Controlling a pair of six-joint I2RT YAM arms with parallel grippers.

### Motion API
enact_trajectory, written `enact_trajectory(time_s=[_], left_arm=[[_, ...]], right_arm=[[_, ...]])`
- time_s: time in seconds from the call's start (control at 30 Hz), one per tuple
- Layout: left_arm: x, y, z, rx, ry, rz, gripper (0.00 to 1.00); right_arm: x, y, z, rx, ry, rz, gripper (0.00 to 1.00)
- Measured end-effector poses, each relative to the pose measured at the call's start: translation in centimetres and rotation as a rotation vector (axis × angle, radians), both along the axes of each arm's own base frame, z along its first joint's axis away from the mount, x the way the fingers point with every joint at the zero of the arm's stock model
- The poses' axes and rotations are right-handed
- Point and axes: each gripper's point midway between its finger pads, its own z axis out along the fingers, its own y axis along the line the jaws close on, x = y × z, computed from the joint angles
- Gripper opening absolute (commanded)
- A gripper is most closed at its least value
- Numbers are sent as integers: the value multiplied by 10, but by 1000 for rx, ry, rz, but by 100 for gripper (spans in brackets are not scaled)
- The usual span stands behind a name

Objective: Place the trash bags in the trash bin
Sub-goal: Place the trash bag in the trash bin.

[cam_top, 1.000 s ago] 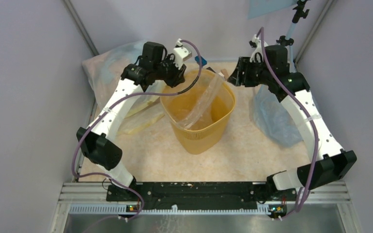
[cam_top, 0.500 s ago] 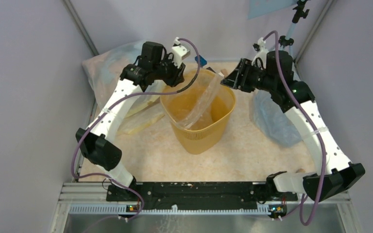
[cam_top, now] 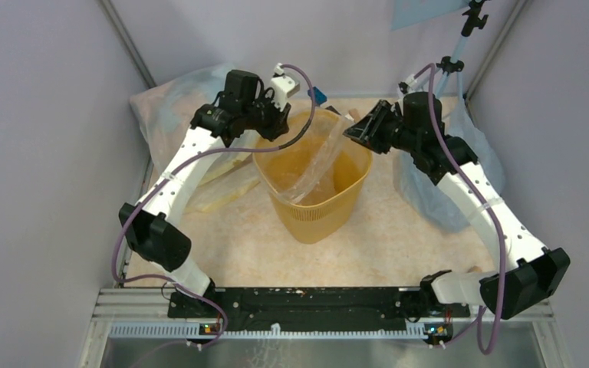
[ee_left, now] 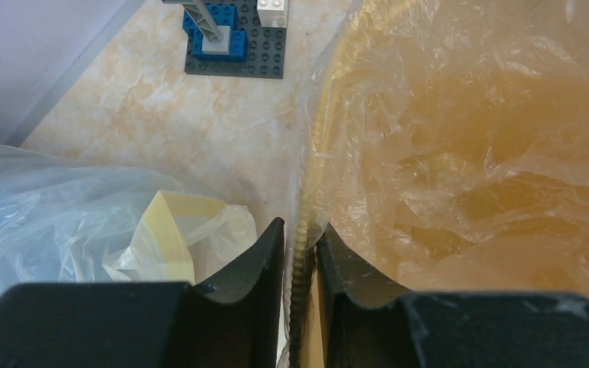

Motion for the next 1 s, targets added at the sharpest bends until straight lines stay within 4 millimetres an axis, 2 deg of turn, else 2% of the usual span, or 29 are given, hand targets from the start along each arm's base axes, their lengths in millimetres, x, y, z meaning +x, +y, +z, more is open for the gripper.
enact_trajectory(time_s=[0.1,0.2,0.27,0.37,0.53,0.7,0.73,0.8,0.87,1.0], left_arm=[[-1,1,1,1,-3,5,25],[-2,2,3,1,-8,8,23],[-2,3,3,2,-9,11,22],[-2,3,3,4,-10,13,21],[-2,3,1,11,-10,12,18],[-2,4,0,14,-13,18,17],[-2,5,0,15,-14,21,17],[-2,6,1,17,-16,24,18],[-3,7,1,18,-17,27,18],[-3,7,1,19,-17,29,19]], right_arm=[[4,1,-1,23,1,-16,26],[6,3,-1,38,7,-25,10],[7,3,-1,45,10,-31,4],[10,1,-3,41,14,-54,0],[11,-11,-10,3,32,-112,0],[4,-28,-4,-4,27,-149,0],[2,-33,-2,-5,20,-159,3],[-1,-44,1,-4,7,-181,21],[-4,-49,2,-2,-5,-186,32],[-6,-41,4,26,-3,-138,37]])
